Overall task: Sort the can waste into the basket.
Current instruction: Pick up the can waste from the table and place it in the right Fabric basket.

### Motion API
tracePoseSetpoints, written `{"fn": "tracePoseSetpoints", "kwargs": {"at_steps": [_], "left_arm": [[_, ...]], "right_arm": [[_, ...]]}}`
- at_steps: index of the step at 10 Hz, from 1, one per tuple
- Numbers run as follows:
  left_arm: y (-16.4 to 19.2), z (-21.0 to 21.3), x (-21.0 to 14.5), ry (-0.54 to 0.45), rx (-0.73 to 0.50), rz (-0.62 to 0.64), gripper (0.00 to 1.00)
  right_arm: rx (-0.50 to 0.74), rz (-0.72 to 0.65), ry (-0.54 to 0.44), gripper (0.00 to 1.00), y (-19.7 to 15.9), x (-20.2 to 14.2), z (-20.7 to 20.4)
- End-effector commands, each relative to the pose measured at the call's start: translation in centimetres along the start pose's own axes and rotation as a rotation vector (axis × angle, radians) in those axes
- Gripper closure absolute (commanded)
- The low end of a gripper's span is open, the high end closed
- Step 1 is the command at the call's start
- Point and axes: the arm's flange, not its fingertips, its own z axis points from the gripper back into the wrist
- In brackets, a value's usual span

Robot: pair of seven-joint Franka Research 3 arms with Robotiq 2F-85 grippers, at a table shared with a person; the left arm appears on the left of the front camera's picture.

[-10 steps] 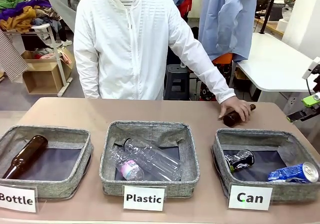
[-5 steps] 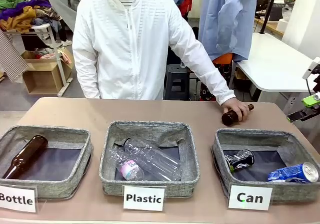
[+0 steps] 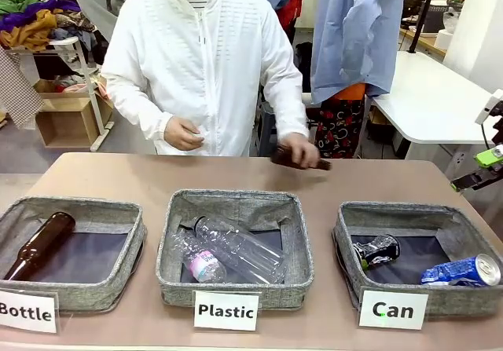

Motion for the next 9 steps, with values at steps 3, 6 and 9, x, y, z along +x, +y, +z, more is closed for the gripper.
{"fn": "tracePoseSetpoints", "kwargs": {"at_steps": [3,6,9], "left_arm": [[-0.29,-0.01,-0.22,-0.001,-0.011,0.009,0.0],[-0.29,-0.01,-0.22,-0.001,-0.011,0.009,0.0],[-0.29,-0.01,-0.22,-0.001,-0.011,0.009,0.0]], "right_arm": [[0.011,0.008,0.007,0.0,0.25,0.45,0.25],[0.011,0.008,0.007,0.0,0.25,0.45,0.25],[0.011,0.008,0.007,0.0,0.25,0.45,0.25]]}}
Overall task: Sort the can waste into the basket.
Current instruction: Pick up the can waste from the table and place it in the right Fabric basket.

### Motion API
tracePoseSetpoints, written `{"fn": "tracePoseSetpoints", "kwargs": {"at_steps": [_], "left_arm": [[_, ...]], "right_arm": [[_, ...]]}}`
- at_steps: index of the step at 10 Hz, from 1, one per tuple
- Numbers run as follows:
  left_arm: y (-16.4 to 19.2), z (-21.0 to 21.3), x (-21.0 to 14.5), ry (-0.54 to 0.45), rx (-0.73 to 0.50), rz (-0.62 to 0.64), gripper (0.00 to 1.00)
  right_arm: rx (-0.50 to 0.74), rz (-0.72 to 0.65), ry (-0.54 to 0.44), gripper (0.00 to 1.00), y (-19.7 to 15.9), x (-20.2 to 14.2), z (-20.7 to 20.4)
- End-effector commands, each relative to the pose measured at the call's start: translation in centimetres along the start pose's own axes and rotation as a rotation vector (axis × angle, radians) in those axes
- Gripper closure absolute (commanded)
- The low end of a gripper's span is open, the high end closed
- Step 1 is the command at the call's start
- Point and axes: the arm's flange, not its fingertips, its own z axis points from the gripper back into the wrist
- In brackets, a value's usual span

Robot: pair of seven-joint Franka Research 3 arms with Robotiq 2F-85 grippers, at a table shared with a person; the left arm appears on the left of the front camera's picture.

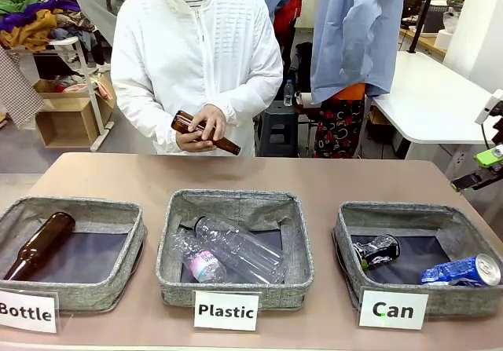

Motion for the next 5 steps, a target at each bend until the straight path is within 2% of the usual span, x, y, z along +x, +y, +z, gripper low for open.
{"fn": "tracePoseSetpoints", "kwargs": {"at_steps": [1,5], "left_arm": [[-0.29,-0.01,-0.22,-0.001,-0.011,0.009,0.0],[-0.29,-0.01,-0.22,-0.001,-0.011,0.009,0.0]], "right_arm": [[0.011,0.008,0.007,0.0,0.25,0.45,0.25],[0.011,0.008,0.007,0.0,0.25,0.45,0.25]]}}
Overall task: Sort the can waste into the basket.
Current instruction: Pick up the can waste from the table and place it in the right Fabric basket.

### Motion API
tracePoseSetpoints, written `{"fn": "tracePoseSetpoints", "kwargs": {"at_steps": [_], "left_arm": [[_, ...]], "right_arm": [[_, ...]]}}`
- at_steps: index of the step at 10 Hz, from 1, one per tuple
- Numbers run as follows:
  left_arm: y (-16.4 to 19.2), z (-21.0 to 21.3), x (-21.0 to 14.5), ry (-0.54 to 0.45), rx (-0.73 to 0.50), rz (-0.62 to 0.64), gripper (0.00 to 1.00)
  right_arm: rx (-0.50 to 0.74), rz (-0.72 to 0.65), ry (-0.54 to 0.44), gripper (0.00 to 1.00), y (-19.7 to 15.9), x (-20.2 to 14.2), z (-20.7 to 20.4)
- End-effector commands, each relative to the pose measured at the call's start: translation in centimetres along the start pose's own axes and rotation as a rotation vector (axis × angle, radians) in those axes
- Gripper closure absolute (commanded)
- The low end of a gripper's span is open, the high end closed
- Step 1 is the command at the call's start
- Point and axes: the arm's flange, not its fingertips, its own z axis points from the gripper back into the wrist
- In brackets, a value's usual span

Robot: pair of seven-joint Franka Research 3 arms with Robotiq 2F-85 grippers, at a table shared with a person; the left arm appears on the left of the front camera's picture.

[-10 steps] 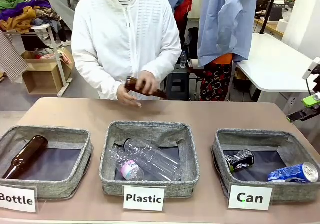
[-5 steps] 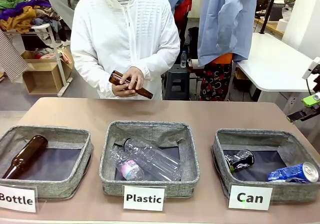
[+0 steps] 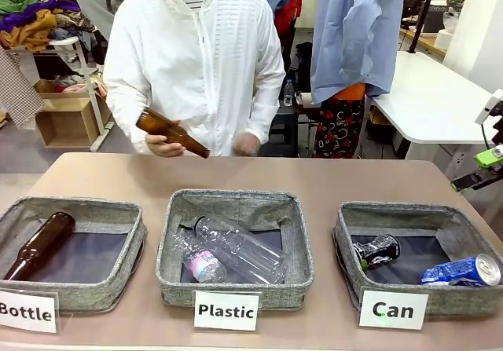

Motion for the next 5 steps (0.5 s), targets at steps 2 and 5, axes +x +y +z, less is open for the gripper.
{"fn": "tracePoseSetpoints", "kwargs": {"at_steps": [2,5], "left_arm": [[-0.3,0.0,-0.2,-0.001,-0.011,0.009,0.0],[-6.6,6.1,-4.1,-0.048,-0.003,-0.105,0.0]], "right_arm": [[0.011,0.008,0.007,0.0,0.3,0.5,0.3],[0.011,0.008,0.007,0.0,0.3,0.5,0.3]]}}
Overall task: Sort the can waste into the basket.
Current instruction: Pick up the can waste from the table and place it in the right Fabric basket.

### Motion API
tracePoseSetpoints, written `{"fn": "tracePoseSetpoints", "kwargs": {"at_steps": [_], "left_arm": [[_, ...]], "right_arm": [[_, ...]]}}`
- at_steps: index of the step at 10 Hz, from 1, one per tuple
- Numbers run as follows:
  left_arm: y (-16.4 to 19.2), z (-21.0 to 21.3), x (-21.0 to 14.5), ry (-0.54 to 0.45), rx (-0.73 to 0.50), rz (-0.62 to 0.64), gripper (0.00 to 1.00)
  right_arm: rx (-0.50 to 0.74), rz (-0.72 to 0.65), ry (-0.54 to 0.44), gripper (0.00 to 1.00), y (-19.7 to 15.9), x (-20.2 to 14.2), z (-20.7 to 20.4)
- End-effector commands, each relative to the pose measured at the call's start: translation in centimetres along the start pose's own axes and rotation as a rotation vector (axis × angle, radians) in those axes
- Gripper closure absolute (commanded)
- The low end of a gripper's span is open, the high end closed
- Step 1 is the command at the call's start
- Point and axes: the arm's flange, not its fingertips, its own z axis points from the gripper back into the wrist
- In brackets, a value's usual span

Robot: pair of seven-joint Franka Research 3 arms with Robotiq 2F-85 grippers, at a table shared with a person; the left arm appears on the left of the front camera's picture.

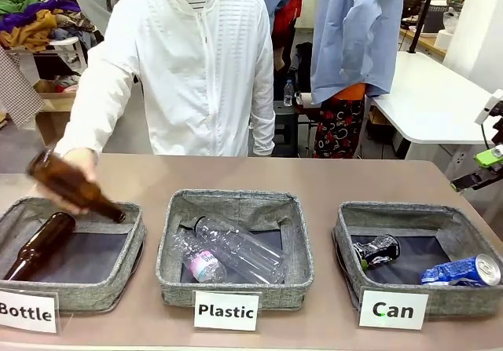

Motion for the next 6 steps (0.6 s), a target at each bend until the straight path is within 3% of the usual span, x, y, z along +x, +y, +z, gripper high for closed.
{"fn": "tracePoseSetpoints", "kwargs": {"at_steps": [1,3,6], "left_arm": [[-5.6,6.0,-3.5,-0.062,-0.002,-0.088,0.0],[-8.4,10.6,-6.2,-0.124,-0.069,-0.157,0.0],[-8.2,15.2,-9.8,-0.286,-0.121,-0.17,0.0]], "right_arm": [[0.011,0.008,0.007,0.0,0.3,0.4,0.2],[0.011,0.008,0.007,0.0,0.3,0.4,0.2],[0.011,0.008,0.007,0.0,0.3,0.4,0.2]]}}
